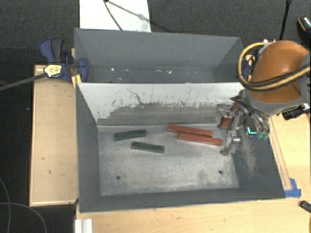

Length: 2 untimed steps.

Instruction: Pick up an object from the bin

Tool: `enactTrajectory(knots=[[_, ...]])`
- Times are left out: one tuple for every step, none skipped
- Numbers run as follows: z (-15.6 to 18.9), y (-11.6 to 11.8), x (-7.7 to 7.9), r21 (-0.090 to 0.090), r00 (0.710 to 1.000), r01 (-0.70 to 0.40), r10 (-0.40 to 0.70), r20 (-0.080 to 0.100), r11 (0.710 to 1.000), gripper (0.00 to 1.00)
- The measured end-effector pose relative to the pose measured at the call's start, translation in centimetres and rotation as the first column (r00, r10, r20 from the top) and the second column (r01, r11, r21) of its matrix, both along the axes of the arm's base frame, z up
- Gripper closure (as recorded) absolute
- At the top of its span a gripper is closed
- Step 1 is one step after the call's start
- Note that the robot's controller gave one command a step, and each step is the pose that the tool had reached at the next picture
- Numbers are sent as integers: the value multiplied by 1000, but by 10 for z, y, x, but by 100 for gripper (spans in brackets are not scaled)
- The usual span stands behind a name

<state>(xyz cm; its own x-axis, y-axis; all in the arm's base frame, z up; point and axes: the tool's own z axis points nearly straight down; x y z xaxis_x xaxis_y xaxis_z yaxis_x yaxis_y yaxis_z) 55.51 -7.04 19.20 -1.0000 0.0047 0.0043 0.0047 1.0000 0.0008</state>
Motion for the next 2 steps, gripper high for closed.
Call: enactTrajectory(knots=[[-59,7,31,1,997,-81,81,1,997,0],[-125,3,33,1,997,-74,74,2,997,0]])
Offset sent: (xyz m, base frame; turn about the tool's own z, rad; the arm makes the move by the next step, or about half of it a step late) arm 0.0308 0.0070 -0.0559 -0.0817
